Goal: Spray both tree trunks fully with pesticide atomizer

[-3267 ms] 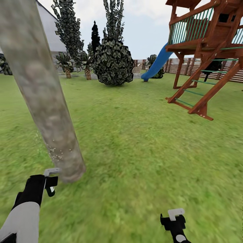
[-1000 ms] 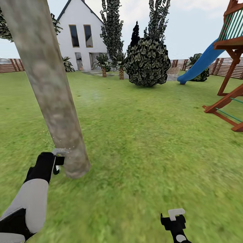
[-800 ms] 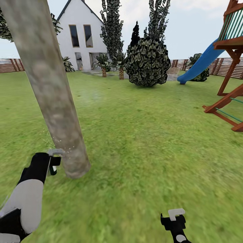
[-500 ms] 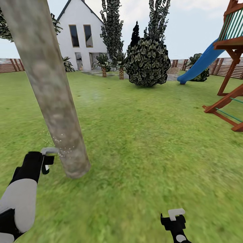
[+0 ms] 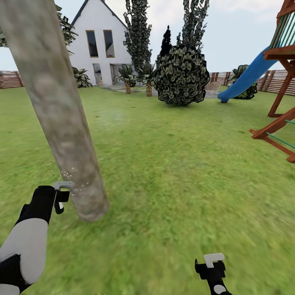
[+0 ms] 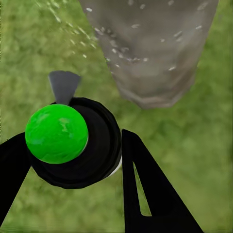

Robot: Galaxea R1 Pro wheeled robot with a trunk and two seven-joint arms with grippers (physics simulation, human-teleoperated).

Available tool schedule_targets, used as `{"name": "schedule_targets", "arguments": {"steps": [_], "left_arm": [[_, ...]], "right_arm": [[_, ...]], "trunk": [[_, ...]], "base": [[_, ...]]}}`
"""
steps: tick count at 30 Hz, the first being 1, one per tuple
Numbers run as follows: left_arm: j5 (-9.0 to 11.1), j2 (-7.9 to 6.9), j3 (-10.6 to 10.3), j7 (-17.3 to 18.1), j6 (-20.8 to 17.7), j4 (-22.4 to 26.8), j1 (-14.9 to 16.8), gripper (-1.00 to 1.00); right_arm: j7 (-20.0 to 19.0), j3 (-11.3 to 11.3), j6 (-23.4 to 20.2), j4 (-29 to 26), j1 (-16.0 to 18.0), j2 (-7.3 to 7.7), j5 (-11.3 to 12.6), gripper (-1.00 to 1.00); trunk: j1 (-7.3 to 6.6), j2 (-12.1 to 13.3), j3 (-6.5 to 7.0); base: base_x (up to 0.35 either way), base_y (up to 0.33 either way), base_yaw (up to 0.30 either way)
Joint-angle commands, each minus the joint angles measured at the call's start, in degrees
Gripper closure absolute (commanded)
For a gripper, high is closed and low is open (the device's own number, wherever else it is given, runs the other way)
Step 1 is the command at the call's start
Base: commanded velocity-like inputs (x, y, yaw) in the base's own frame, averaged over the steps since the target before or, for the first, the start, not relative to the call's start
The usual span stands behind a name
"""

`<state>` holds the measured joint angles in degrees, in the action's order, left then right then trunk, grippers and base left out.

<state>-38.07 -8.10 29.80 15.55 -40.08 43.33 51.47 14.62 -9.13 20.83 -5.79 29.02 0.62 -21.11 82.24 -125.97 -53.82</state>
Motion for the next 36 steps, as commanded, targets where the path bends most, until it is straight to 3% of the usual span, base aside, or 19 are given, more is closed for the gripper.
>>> {"name": "schedule_targets", "arguments": {"steps": [1, 5, 20, 27, 36], "left_arm": [[-0.7, 0.42, 0.2, 0.5, -0.1, 0.0, 0.0, 1.0], [-0.7, 1.25, 0.2, 0.5, -0.1, 0.0, 0.0, 1.0], [-0.8, 1.08, 0.6, 0.5, 0.0, 0.0, 0.0, 1.0], [-0.7, 0.82, 0.8, 0.6, 0.0, -0.6, -5.6, 1.0], [-1.0, 1.24, 0.4, 0.5, -1.8, -0.8, -5.7, 1.0]], "right_arm": [[0.2, -0.5, 0.2, 0.1, 0.0, -0.01, -0.6, -1.0], [0.2, -0.5, 0.3, 0.1, 0.0, -0.01, -0.6, -1.0], [0.2, -0.5, 0.2, 0.1, 0.0, -0.01, -0.6, -1.0], [0.2, -0.5, 0.3, 0.1, 0.1, -0.01, -0.6, -1.0], [0.2, -0.5, 0.3, 0.1, 0.0, -0.01, -0.6, -1.0]], "trunk": [[-0.01, 0.0, -0.05], [-0.01, 0.0, -0.05], [-0.01, 0.0, -0.05], [-0.01, 0.0, -0.05], [-0.01, 0.0, -0.05]], "base": [[0.002, -0.213, 0.174], [0.0, -0.256, 0.042], [0.089, -0.245, 0.003], [0.066, -0.045, 0.256], [0.073, 0.0, 0.092]]}}
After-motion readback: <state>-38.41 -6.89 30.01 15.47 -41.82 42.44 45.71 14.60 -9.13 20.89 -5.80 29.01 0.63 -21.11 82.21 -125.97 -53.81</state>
